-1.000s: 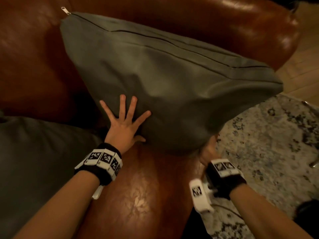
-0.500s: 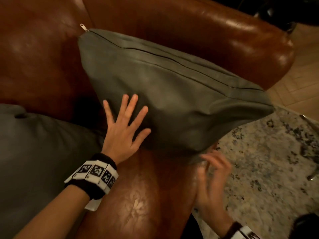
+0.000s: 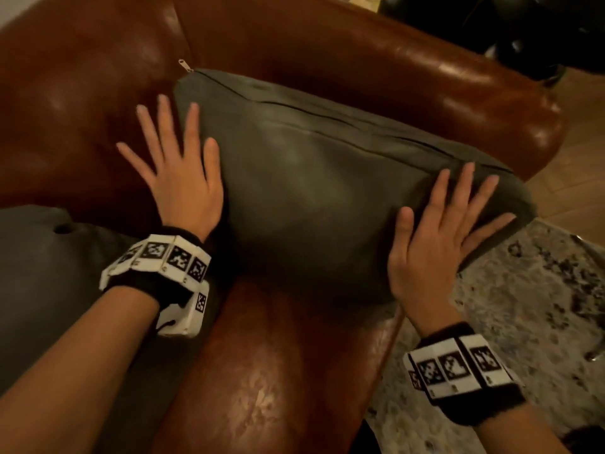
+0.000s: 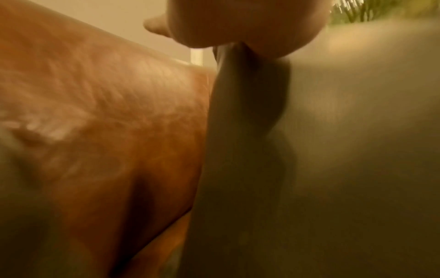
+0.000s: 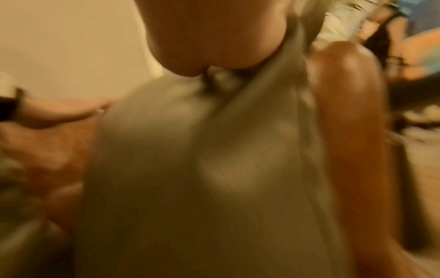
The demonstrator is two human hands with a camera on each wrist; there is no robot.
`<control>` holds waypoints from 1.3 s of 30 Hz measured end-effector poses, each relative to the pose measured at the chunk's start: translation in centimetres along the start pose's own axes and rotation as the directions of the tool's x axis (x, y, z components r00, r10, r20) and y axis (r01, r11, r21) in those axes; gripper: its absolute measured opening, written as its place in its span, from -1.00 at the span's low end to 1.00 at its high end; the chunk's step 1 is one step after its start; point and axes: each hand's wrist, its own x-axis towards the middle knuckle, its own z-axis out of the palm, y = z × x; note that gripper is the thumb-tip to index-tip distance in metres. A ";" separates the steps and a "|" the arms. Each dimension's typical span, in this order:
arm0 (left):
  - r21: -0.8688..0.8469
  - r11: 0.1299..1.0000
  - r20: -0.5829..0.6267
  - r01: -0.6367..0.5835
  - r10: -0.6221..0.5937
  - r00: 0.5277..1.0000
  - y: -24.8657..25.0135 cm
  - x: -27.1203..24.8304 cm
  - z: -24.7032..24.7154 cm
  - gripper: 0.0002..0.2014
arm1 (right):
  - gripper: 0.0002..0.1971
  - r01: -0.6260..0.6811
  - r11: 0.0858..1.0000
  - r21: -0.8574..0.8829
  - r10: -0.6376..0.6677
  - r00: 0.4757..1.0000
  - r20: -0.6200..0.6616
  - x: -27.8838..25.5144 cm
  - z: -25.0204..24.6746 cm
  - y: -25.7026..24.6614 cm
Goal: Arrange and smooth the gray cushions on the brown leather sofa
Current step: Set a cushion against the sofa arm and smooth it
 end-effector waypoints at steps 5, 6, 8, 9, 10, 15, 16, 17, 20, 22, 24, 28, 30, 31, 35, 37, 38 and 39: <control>-0.351 0.868 0.032 -0.351 0.386 0.922 4.9 3.5 -1.6 -0.55 | -0.44 0.395 0.884 0.248 -0.418 0.907 0.044 3.4 -0.5 -9.6; -0.360 0.836 0.135 -0.415 0.487 0.863 5.9 3.7 -1.4 -0.56 | -0.44 0.399 0.877 0.268 -0.438 0.893 0.106 4.1 0.0 -10.7; -0.201 0.848 0.328 -0.490 0.529 0.782 6.1 4.1 -0.4 -0.55 | -0.43 0.335 0.916 0.218 -0.381 0.898 0.221 5.4 1.2 -10.4; -0.086 0.876 0.356 -0.475 0.472 0.807 5.3 4.5 -0.1 -0.55 | -0.42 0.301 0.940 0.158 -0.333 0.911 0.242 5.7 1.5 -9.1; 0.007 0.912 0.341 -0.411 0.384 0.858 4.2 5.0 -0.1 -0.55 | -0.41 0.258 0.962 0.089 -0.272 0.930 0.247 5.7 1.4 -7.2; -0.120 0.992 0.138 0.050 -0.033 0.990 1.1 7.5 -2.1 -0.50 | -0.38 -0.051 0.996 -0.077 0.056 0.996 0.070 2.7 -4.4 3.1; -0.170 0.979 0.127 0.111 -0.089 0.988 1.1 7.9 -2.4 -0.48 | -0.38 -0.142 0.990 -0.012 0.143 0.989 0.038 2.1 -5.6 3.9; -0.208 0.965 0.124 0.163 -0.139 0.982 1.2 8.2 -2.6 -0.49 | -0.40 -0.258 0.960 0.108 0.254 0.966 0.047 1.9 -6.3 4.2; -0.320 0.907 0.124 0.273 -0.245 0.962 0.9 9.0 -3.2 -0.61 | -0.66 -0.559 0.572 0.601 0.474 0.823 0.314 2.6 -6.3 5.0; -0.472 0.827 0.115 0.304 -0.284 0.952 0.6 9.3 -3.5 -0.64 | -0.80 -0.633 0.089 0.769 0.428 0.721 0.544 3.6 -6.5 6.0; -0.686 0.639 0.162 0.348 -0.333 0.929 0.6 9.2 -3.8 -0.66 | -0.78 -0.622 -0.117 0.775 0.358 0.701 0.617 4.2 -7.0 7.1; -0.600 0.706 0.198 0.375 -0.324 0.925 1.1 7.8 -3.3 -0.56 | -0.39 -0.691 0.187 0.698 0.433 0.696 0.573 3.4 -8.2 6.6; -0.556 0.705 0.233 0.441 -0.377 0.897 1.7 7.3 -3.6 -0.46 | -0.47 -0.743 0.229 0.629 0.462 0.651 0.602 2.7 -8.6 6.0; -0.550 0.691 0.264 0.468 -0.388 0.883 2.0 7.3 -3.9 -0.41 | -0.54 -0.764 0.193 0.615 0.443 0.627 0.640 2.7 -8.8 5.6; -0.520 0.657 0.350 0.546 -0.419 0.838 2.1 8.4 -4.5 -0.47 | -0.63 -0.787 0.082 0.612 0.407 0.587 0.700 4.2 -8.7 5.0; -0.588 0.531 0.403 0.610 -0.461 0.791 1.4 9.1 -4.6 -0.66 | -0.75 -0.771 -0.010 0.637 0.363 0.591 0.721 4.6 -9.0 5.1; -0.626 0.425 0.457 0.654 -0.480 0.749 1.2 9.3 -4.8 -0.74 | -0.77 -0.761 -0.056 0.646 0.317 0.600 0.735 4.6 -9.4 5.3; -0.638 0.353 0.502 0.684 -0.483 0.717 0.9 9.4 -4.8 -0.76 | -0.78 -0.765 -0.067 0.641 0.269 0.605 0.750 4.4 -9.7 5.6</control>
